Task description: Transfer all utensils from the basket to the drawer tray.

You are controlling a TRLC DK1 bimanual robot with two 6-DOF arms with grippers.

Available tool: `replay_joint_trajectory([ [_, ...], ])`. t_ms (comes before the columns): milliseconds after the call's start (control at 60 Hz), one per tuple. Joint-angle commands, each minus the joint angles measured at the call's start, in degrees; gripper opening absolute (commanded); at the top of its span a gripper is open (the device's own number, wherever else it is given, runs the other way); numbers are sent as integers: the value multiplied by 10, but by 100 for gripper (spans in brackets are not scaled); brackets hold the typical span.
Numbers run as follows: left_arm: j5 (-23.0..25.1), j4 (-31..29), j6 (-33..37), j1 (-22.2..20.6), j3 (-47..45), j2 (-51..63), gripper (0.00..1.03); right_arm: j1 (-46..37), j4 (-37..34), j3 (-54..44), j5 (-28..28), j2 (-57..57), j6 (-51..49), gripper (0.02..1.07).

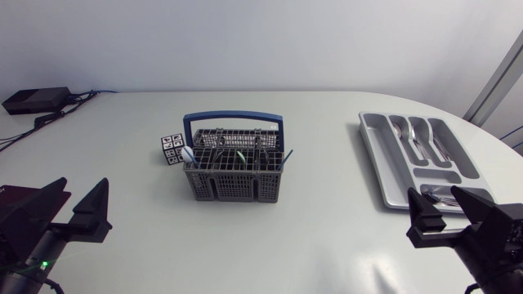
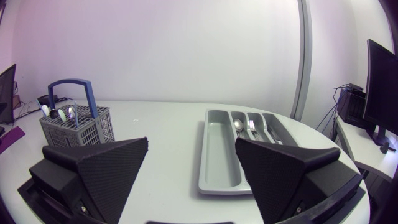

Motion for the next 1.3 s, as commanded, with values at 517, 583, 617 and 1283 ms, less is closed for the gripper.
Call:
replay_joint_trajectory([
  [517,-8,-1,-14,19,24,3,99,-6,32,21,12,28,5,102],
  [583,-8,-1,-14,18,37,16,99,-3,43,40,11,64,5,102],
  [617,-9,-1,-15,17,46,30,99,-1,50,48,11,84,6,102],
  [1283,-14,-159,-9,-54,306,427,96,142,7,257,32,421,36,102],
])
